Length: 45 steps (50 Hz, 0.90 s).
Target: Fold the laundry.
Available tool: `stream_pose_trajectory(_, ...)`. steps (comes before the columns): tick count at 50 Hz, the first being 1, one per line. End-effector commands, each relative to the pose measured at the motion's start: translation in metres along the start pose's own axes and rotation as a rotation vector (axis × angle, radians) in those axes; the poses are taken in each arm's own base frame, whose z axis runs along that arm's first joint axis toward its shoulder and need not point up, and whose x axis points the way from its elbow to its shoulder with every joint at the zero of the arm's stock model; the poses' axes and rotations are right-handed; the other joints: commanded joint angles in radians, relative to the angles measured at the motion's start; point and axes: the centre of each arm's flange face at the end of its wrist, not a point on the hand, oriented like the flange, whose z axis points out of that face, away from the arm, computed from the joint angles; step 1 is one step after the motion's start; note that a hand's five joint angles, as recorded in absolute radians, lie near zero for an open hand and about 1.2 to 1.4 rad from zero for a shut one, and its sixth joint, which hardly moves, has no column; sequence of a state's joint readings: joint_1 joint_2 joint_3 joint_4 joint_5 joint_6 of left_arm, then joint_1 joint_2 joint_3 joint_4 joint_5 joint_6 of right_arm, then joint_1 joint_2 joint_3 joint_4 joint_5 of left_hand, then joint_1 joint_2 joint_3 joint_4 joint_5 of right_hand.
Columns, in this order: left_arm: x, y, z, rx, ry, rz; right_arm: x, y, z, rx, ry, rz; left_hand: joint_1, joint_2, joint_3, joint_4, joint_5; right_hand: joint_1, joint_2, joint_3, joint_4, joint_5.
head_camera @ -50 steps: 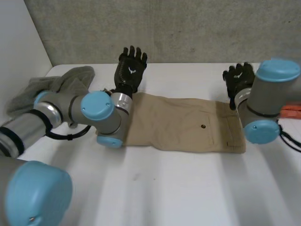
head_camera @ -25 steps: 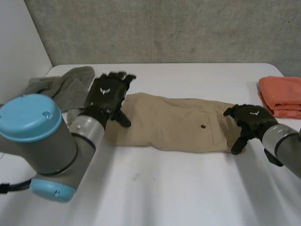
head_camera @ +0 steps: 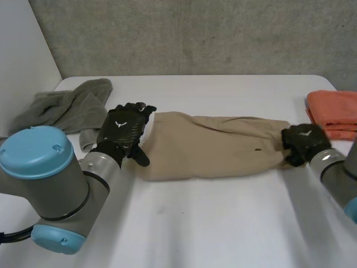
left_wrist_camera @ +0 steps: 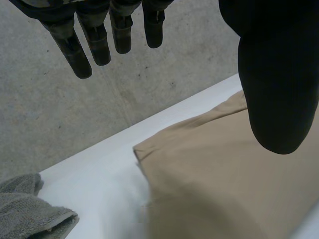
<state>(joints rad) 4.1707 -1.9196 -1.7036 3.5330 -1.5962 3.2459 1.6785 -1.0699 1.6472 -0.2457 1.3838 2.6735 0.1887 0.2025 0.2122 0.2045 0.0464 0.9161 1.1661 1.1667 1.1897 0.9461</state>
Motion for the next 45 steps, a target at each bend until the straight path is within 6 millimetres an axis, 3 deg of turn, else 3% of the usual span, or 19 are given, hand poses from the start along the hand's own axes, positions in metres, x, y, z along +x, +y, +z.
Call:
stream_pose_trajectory(1,-0.002,-0.007,-0.004,0.016,-0.006,-0.001,0.052,-0.013,-0.013,-0.03,0.124,-0.169,-0.014,-0.028,-0.038,-0.03,-0.046,0.48,0.23,0.23,0.207,0.276)
stream_pose_trajectory(7,-0.004,-0.009,-0.005,0.021,-0.014,-0.001,0.052,-0.028,-0.01,-0.001,0.132,-0.388,-0.014,-0.028,-0.038,-0.03,-0.046,0.48,0.23,0.23,0.207,0.276)
stream_pose_trajectory(12,-0.007,-0.01,-0.004,0.027,-0.022,-0.002,-0.011,-0.082,-0.018,0.214,0.024,-0.484,-0.014,-0.028,-0.038,-0.03,-0.046,0.48,0.23,0.23,0.207,0.276)
stream_pose_trajectory(15,-0.008,-0.013,-0.002,0.034,-0.028,-0.002,-0.04,-0.096,-0.022,0.294,-0.036,-0.512,-0.014,-0.028,-0.038,-0.03,-0.046,0.48,0.23,0.23,0.207,0.276)
stream_pose_trajectory(16,-0.008,-0.013,-0.002,0.034,-0.028,-0.002,-0.059,-0.104,-0.026,0.349,-0.083,-0.53,-0.014,-0.028,-0.038,-0.03,-0.046,0.48,0.23,0.23,0.207,0.276)
stream_pose_trajectory(19,-0.008,-0.015,-0.002,0.042,-0.027,-0.002,-0.092,-0.107,-0.032,0.428,-0.18,-0.556,-0.014,-0.028,-0.038,-0.03,-0.046,0.48,0.23,0.23,0.207,0.276)
stream_pose_trajectory(20,-0.008,-0.016,-0.002,0.045,-0.027,-0.002,-0.118,-0.107,-0.038,0.485,-0.269,-0.58,-0.014,-0.028,-0.038,-0.03,-0.046,0.48,0.23,0.23,0.207,0.276)
stream_pose_trajectory(25,-0.01,-0.026,0.004,0.078,-0.031,-0.002,-0.178,-0.092,-0.055,0.544,-0.47,-0.63,-0.014,-0.028,-0.038,-0.03,-0.046,0.48,0.23,0.23,0.207,0.276)
stream_pose_trajectory(27,-0.01,-0.027,0.007,0.086,-0.032,0.003,-0.182,-0.087,-0.056,0.525,-0.494,-0.62,-0.014,-0.028,-0.038,-0.03,-0.046,0.119,-0.131,-0.131,-0.154,-0.085)
stream_pose_trajectory(28,-0.01,-0.031,0.01,0.098,-0.032,0.004,-0.183,-0.086,-0.058,0.507,-0.506,-0.602,-0.014,-0.028,-0.038,-0.03,-0.046,-0.316,-0.566,-0.567,-0.589,-0.52)
stream_pose_trajectory(31,-0.009,-0.037,0.015,0.12,-0.031,0.004,-0.179,-0.093,-0.061,0.488,-0.521,-0.499,-0.014,-0.028,-0.038,-0.03,-0.046,-0.742,-0.992,-0.992,-1.015,-0.946)
stream_pose_trajectory(34,-0.007,-0.041,0.027,0.142,-0.029,0.007,-0.168,-0.1,-0.058,0.454,-0.517,-0.35,-0.013,-0.027,-0.037,-0.029,-0.046,-0.742,-0.992,-0.992,-1.015,-0.946)
stream_pose_trajectory(39,-0.003,-0.049,0.051,0.186,-0.021,0.005,-0.087,-0.127,-0.038,0.376,-0.383,0.146,-0.008,-0.021,-0.031,-0.023,-0.04,-0.742,-0.992,-0.992,-1.015,-0.946)
stream_pose_trajectory(43,0.022,-0.053,0.068,0.221,0.038,0.005,-0.068,-0.123,-0.034,0.302,-0.37,0.357,0.019,0.005,-0.005,0.003,-0.013,-0.742,-0.992,-0.992,-1.015,-0.946)
stream_pose_trajectory(45,0.037,-0.046,0.076,0.211,0.073,0.007,-0.067,-0.119,-0.033,0.273,-0.37,0.364,0.031,0.017,0.007,0.015,-0.002,-0.742,-0.992,-0.992,-1.015,-0.946)
